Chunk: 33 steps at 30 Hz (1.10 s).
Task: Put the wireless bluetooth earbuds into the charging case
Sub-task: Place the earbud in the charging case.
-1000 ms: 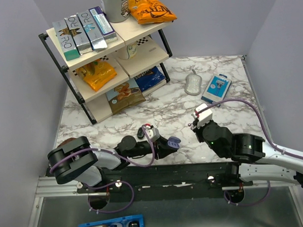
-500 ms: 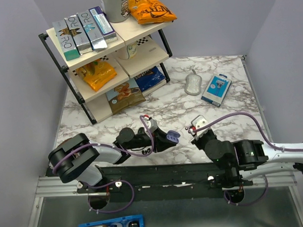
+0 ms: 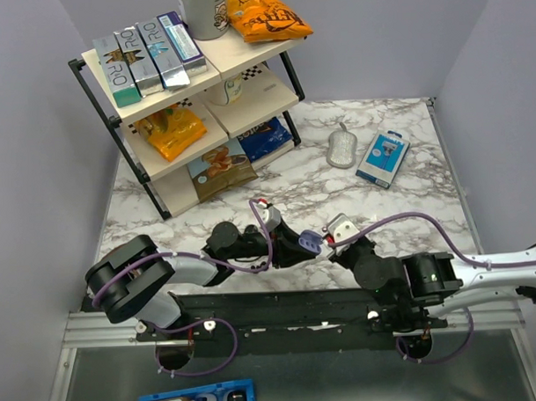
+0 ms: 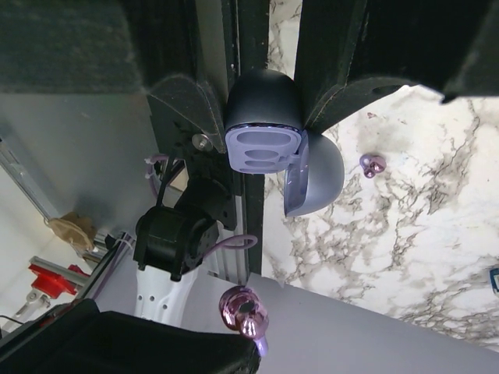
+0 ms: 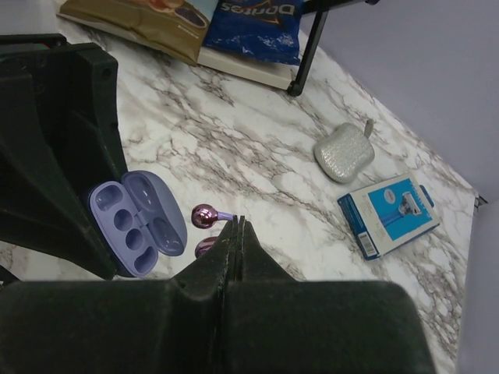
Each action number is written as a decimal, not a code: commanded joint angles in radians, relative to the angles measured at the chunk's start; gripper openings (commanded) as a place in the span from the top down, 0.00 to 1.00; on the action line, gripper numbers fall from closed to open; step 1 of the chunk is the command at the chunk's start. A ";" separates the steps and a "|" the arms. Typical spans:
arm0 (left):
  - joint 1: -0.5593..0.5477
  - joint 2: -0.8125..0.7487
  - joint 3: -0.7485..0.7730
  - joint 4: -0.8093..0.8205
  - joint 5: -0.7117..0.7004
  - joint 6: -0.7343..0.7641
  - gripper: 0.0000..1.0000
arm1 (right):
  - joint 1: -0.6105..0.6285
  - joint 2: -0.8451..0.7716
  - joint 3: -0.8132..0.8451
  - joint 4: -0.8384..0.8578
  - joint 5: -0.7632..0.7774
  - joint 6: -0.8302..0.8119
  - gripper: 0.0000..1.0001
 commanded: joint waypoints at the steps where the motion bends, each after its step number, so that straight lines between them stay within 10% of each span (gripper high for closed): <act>1: 0.007 -0.003 0.017 0.379 0.050 -0.019 1.00 | 0.025 0.020 -0.033 0.071 0.068 -0.051 0.99; 33: 0.021 0.012 0.063 0.393 0.103 -0.083 1.00 | 0.125 0.035 -0.115 0.190 0.113 -0.120 0.99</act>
